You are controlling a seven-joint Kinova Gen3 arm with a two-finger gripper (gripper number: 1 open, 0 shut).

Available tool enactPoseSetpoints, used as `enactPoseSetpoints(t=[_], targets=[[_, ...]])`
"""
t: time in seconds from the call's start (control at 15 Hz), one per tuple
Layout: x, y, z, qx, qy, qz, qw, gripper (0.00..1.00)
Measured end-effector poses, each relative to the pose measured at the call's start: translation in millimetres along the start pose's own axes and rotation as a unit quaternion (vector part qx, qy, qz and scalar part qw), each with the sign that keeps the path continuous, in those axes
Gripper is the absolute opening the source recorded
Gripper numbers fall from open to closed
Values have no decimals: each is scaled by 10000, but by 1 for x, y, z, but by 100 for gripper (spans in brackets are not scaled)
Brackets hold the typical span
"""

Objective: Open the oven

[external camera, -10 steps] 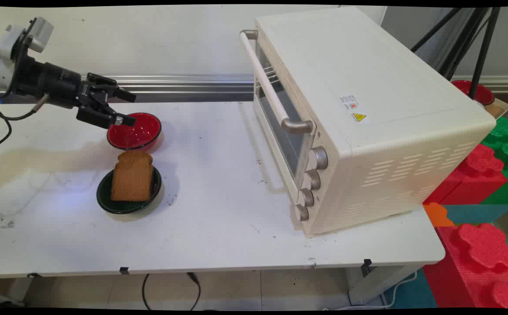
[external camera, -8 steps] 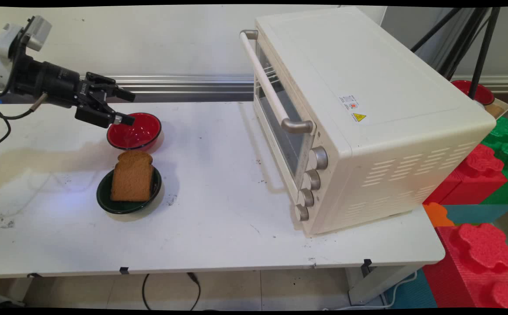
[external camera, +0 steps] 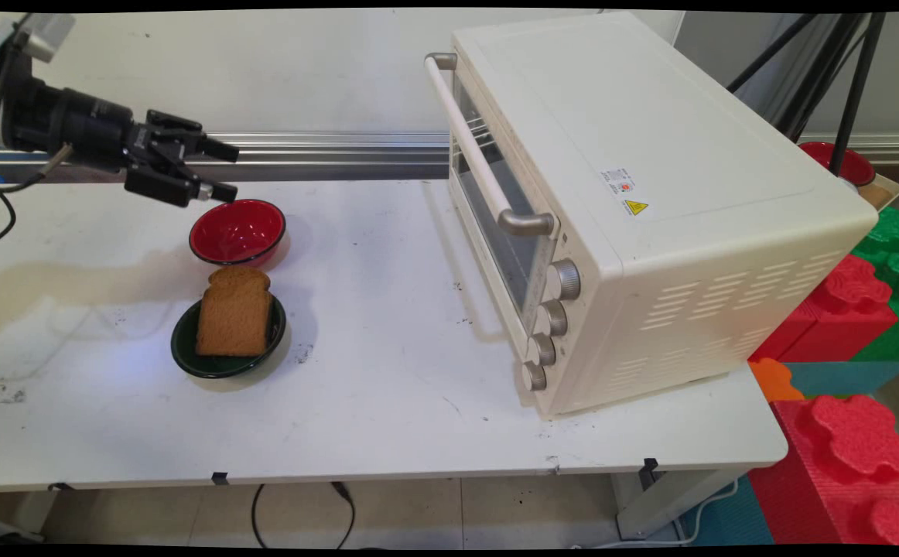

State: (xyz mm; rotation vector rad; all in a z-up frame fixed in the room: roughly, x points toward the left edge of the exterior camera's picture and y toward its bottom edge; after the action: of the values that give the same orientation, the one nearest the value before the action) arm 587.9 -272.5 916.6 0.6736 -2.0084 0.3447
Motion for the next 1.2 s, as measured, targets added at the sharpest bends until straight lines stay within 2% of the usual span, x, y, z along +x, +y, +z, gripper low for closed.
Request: enactPoseSetpoints(t=[0.67, 1.2], targets=[[50, 1, 11, -83, 654, 18, 9978, 100], [82, 0, 50, -134, 961, 147, 9952, 100]])
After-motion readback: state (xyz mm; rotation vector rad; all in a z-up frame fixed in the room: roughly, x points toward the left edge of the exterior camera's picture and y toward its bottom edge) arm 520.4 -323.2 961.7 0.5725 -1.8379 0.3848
